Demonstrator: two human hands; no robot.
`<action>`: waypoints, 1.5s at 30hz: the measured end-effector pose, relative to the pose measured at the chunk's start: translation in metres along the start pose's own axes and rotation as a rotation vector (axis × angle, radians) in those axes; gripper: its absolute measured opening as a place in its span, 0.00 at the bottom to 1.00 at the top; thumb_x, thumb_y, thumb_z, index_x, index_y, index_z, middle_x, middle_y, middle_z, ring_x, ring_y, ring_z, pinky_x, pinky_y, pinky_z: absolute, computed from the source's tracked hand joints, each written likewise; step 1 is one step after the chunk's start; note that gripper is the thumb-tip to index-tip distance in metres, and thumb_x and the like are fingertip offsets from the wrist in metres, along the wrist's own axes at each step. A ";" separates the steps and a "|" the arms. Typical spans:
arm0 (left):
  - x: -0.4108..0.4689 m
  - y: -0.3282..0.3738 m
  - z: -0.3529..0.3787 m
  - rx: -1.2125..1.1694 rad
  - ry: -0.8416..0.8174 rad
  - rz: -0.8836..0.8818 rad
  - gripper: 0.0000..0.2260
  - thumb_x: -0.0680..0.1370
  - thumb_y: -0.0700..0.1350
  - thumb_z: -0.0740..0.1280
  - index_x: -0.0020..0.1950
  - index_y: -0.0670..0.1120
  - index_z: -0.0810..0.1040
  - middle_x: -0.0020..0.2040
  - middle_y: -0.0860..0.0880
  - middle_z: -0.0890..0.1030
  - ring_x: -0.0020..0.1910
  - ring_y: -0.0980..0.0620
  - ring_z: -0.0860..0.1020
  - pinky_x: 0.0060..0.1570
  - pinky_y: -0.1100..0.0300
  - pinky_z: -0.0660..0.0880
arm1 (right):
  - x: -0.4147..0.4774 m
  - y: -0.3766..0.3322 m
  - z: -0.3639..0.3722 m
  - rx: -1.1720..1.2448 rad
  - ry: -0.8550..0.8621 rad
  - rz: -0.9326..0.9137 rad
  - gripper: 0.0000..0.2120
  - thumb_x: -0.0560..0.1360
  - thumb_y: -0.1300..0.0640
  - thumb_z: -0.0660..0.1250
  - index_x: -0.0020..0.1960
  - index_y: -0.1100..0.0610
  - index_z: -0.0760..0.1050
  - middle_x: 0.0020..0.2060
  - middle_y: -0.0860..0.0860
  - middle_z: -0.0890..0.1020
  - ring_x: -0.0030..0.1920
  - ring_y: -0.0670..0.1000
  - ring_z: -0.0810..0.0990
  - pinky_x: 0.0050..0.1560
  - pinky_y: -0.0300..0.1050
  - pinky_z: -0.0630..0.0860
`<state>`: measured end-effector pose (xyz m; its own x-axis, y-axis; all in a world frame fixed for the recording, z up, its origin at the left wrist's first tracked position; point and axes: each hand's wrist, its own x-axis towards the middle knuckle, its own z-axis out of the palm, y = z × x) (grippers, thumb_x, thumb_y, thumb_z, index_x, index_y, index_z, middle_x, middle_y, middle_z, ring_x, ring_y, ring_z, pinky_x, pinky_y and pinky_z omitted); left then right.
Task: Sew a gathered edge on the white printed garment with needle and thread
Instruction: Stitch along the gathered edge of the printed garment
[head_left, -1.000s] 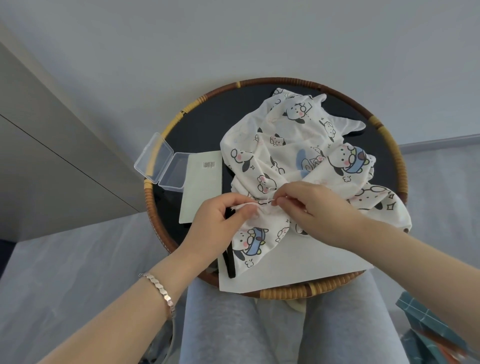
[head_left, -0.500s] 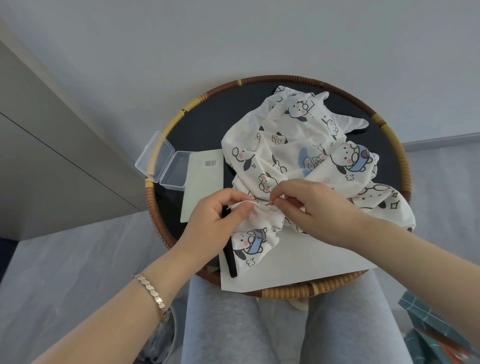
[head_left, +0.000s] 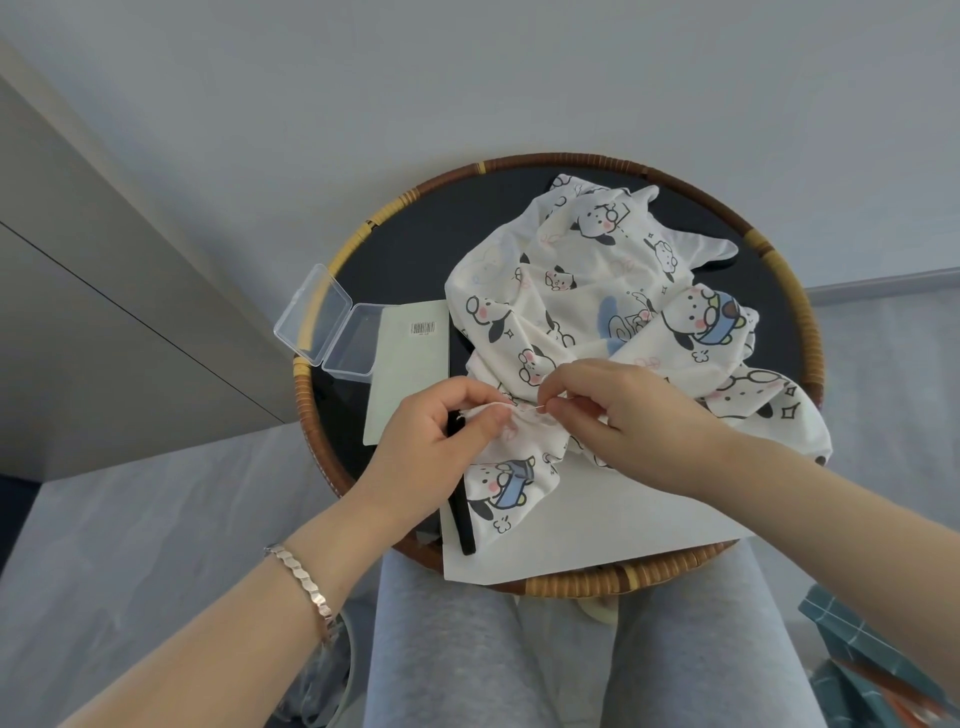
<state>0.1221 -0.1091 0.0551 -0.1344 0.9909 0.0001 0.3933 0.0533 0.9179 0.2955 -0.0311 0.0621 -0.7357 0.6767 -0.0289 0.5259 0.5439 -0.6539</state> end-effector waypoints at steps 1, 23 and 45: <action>0.000 0.000 0.000 -0.001 -0.003 0.000 0.06 0.75 0.41 0.66 0.43 0.53 0.78 0.39 0.60 0.80 0.42 0.67 0.76 0.42 0.77 0.69 | 0.000 0.000 0.000 0.001 -0.001 -0.001 0.07 0.78 0.55 0.59 0.51 0.51 0.75 0.46 0.49 0.80 0.43 0.47 0.75 0.46 0.44 0.74; 0.005 0.003 -0.001 -0.006 -0.113 -0.033 0.10 0.74 0.41 0.68 0.40 0.57 0.79 0.35 0.64 0.81 0.39 0.66 0.78 0.42 0.75 0.71 | 0.001 -0.005 0.003 0.342 -0.056 0.008 0.13 0.76 0.60 0.64 0.41 0.41 0.73 0.37 0.42 0.77 0.40 0.38 0.73 0.43 0.27 0.68; 0.006 -0.001 0.016 -0.470 0.032 -0.379 0.06 0.67 0.44 0.72 0.32 0.54 0.83 0.33 0.52 0.83 0.36 0.56 0.80 0.41 0.61 0.77 | -0.002 0.000 0.021 0.641 0.021 0.151 0.13 0.77 0.67 0.61 0.42 0.51 0.75 0.29 0.47 0.79 0.30 0.41 0.77 0.37 0.32 0.75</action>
<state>0.1349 -0.1016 0.0476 -0.2170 0.9089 -0.3562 -0.1309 0.3345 0.9333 0.2880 -0.0431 0.0468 -0.6617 0.7356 -0.1451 0.2594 0.0430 -0.9648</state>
